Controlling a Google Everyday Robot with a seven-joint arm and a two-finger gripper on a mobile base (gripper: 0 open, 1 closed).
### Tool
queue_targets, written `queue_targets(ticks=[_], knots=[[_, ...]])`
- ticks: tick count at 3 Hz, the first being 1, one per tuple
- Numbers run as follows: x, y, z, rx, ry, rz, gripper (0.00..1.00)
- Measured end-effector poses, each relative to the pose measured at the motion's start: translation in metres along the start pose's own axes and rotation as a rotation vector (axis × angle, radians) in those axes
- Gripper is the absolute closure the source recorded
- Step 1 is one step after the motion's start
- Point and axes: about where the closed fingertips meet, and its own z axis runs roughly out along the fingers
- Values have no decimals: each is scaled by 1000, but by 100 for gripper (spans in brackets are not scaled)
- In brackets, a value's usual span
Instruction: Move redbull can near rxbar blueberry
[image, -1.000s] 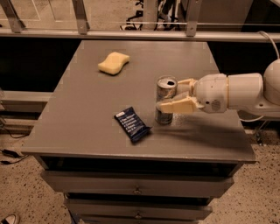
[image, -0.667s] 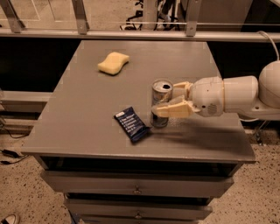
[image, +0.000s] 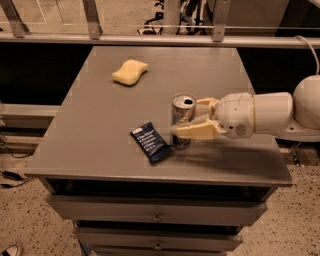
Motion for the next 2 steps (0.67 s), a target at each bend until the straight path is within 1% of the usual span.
queue_targets(ticks=[1,2], knots=[[3,6,-1,0,-19,4,8],[3,7,-3,4,-28,9,0]])
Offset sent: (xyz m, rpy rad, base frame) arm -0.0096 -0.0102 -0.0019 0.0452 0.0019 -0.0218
